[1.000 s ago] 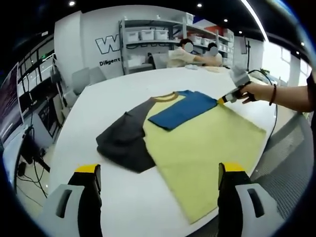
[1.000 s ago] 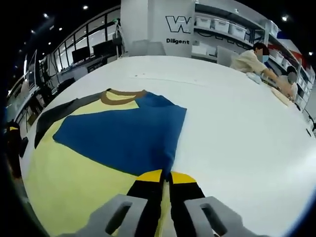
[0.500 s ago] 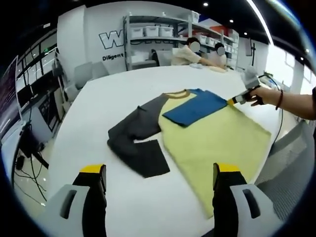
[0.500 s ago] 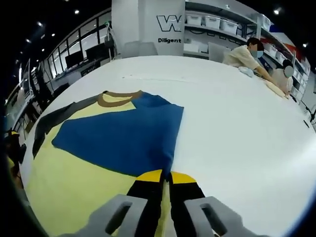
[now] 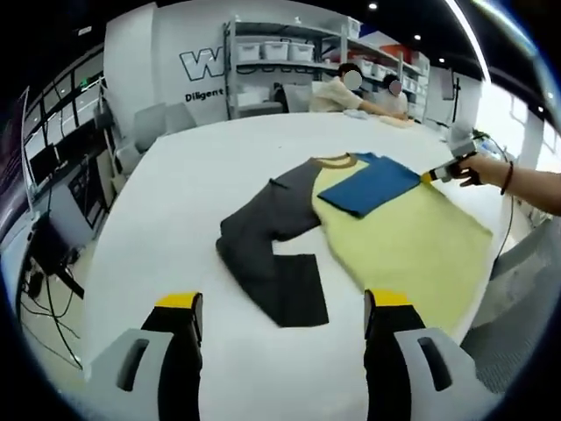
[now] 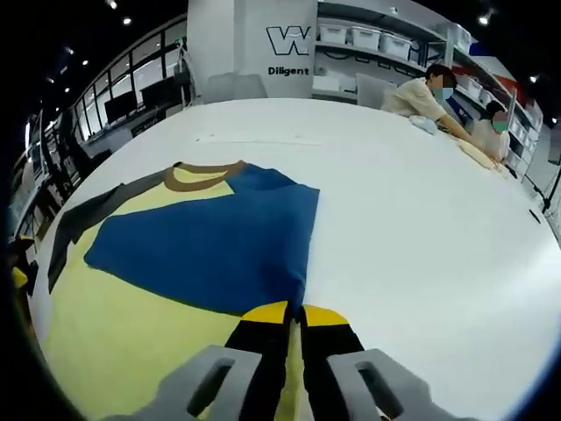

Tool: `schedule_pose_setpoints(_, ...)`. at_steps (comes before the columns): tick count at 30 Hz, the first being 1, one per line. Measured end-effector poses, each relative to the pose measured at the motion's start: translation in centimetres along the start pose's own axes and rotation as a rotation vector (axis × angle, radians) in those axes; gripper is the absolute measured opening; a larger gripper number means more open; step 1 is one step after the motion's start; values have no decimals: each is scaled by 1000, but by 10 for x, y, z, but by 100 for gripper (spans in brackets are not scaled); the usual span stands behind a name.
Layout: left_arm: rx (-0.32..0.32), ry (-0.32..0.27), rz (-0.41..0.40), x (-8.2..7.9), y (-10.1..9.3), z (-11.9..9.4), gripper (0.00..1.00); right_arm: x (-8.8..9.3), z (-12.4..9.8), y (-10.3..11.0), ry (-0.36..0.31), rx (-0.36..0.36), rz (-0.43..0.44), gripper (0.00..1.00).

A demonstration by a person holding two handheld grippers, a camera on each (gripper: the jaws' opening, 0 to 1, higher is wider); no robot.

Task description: Fold the garment on the visible template until the final outline fits inside the template.

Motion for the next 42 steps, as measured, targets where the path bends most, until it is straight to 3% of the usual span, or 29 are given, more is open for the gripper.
schedule_pose_setpoints(8,17,23,25,9,3,14,59,0,-1,-3,-15,0,20,2)
schedule_pose_setpoints(14,17,30,32,10,5,20,56,-15,-6,-2,-106,-19,83,25)
schedule_pose_setpoints(21,25,43,20,13,4,26,54,-31,-18,20,-177,-125,118,66)
schedule_pose_setpoints(26,33,54,-23,18,4,28,51,-36,-31,37,-198,-188,126,81)
schedule_pose_setpoints(37,36,104,9,36,5,39,40,-43,-77,67,-254,-291,78,88)
schedule_pose_setpoints(42,32,75,-3,38,8,41,36,-44,-97,74,-272,-332,27,92)
Point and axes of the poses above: the point that each gripper's makers call its tool centre point, and the gripper's own axes: z roughly forward along the fingers, y roughly to its left, x roughly out of its underside, the point moved 2 cm from there along -z, roughly backward along the fingers, and after that the axes turned 8 degrees about -y, right-handed, at the moved point
